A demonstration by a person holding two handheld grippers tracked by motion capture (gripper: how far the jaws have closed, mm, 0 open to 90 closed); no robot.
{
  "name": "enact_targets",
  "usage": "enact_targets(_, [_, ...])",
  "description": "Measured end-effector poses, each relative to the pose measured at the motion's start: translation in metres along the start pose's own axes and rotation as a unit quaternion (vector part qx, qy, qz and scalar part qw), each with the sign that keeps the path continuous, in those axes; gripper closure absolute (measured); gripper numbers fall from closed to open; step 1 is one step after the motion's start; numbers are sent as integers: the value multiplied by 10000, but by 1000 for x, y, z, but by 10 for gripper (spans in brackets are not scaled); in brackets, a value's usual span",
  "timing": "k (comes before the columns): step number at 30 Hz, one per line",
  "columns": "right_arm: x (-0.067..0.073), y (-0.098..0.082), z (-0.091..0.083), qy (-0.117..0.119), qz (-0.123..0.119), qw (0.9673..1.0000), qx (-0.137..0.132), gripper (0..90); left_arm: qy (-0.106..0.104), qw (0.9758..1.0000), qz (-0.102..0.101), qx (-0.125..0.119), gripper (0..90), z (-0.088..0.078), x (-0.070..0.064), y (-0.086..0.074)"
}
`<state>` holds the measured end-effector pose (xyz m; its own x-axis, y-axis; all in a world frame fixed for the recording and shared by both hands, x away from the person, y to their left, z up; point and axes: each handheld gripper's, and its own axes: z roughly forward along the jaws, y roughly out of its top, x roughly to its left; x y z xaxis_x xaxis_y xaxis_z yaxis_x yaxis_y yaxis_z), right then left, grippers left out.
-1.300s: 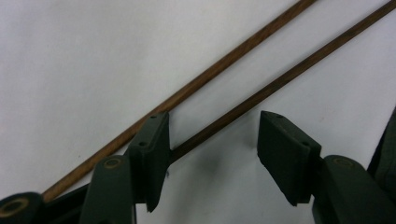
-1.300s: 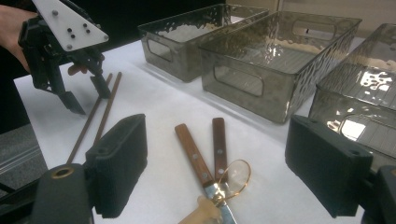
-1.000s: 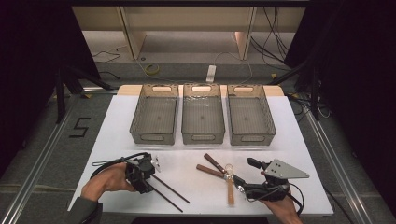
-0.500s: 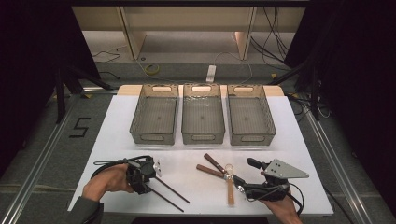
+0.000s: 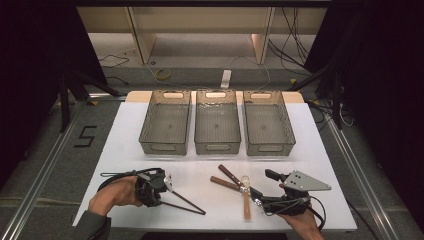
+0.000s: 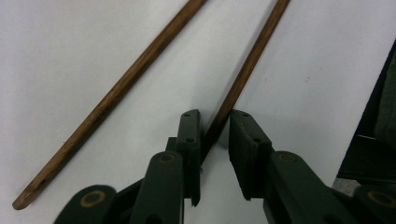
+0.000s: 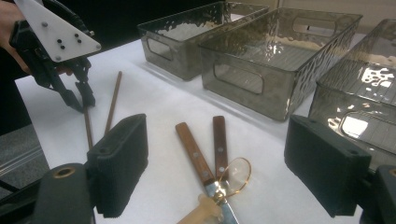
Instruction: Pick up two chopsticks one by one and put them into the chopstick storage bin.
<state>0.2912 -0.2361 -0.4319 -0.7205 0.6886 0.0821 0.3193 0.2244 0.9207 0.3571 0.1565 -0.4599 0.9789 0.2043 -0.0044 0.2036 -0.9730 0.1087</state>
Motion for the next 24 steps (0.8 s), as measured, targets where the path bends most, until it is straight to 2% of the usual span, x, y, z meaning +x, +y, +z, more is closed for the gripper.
enact_targets(14, [0, 0, 0, 27, 1, 10000, 21, 226, -115, 9996, 261, 32, 842, 0, -1, 0])
enact_targets(24, [0, 0, 0, 32, -5, 10000, 22, 226, -155, 9996, 238, -32, 851, 0, 0, -1])
